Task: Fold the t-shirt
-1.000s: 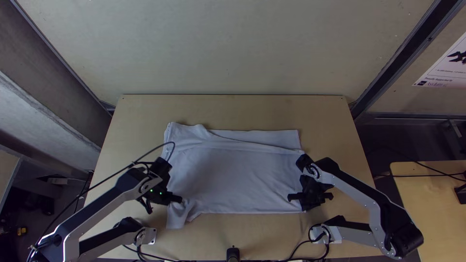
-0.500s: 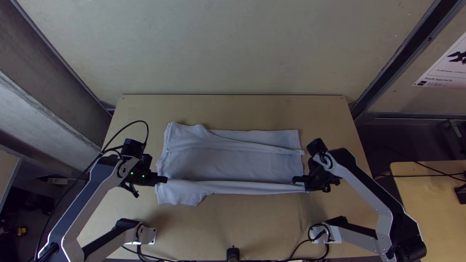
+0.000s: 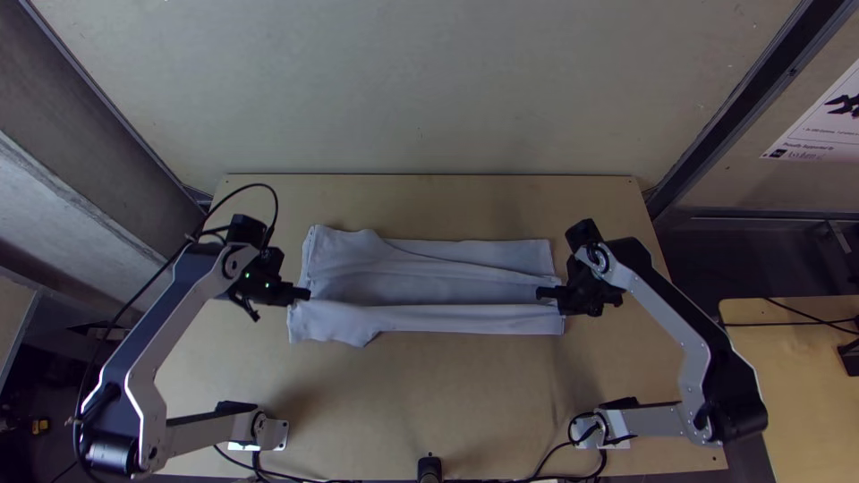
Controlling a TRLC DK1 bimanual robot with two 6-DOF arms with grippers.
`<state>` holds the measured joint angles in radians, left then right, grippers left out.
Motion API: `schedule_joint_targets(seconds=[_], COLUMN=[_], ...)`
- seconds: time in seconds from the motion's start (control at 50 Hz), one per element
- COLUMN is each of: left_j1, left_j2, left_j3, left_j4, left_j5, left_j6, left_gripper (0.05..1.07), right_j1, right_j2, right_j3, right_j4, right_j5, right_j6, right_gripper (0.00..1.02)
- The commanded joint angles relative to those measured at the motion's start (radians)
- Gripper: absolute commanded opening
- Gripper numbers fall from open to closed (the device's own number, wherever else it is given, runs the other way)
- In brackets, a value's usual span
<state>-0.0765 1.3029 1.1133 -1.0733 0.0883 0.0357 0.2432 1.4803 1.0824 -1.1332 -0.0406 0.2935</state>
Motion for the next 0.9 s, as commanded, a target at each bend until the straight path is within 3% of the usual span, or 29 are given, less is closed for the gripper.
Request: schedule_joint_targets(seconds=[0.0,0.38,0.88], left_j1=[0.009,0.011,0.003], left_j2=[0.079,0.271,0.584], left_j3=[0.089,0.289,0.424], left_j4=[0.006,0.042,0.277], left_j5=[-0.005,-0.005,-0.005], left_j6=[0.029,0.095,0.144], left_gripper=[0.08,0.08,0.08], right_j1=[-0.012,-0.053,-0.071], right_j2=[0.067,0.288,0.452], right_j3=[0.065,0.298,0.448], right_j4=[0.009,0.023,0.024], right_j5=[0.024,0.039,0.039], right_j6=[-0.002,-0.011,-0.024], right_gripper=[0.03,0.03,0.03])
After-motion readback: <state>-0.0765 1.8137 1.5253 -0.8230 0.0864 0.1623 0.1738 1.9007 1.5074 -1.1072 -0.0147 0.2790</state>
